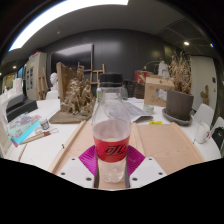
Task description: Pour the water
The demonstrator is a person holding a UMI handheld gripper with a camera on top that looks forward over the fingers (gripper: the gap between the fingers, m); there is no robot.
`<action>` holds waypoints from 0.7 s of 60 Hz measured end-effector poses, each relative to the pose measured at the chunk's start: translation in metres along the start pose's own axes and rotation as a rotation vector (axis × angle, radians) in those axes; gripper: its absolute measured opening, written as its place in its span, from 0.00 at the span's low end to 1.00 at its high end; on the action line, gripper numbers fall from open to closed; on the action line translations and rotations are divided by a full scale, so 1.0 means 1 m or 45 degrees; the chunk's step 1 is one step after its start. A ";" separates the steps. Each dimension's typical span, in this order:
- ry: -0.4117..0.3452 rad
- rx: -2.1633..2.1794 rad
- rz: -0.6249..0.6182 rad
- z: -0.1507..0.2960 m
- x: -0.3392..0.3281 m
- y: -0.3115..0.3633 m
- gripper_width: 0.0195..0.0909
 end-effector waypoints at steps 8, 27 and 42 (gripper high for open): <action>0.004 -0.039 0.027 0.007 -0.002 0.000 0.13; -0.130 0.179 0.063 0.103 -0.020 -0.050 0.12; -0.181 0.825 0.193 0.184 -0.026 -0.156 0.12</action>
Point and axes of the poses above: the point between the fingertips, and its own axes, seen from behind it with the camera up: y to the left, z up, x forward, the way the camera looks, the point moved 6 cm from there along -x, backward, against the way the camera looks, and after that the axes turned 5 degrees about -y, right-handed, at the moved point
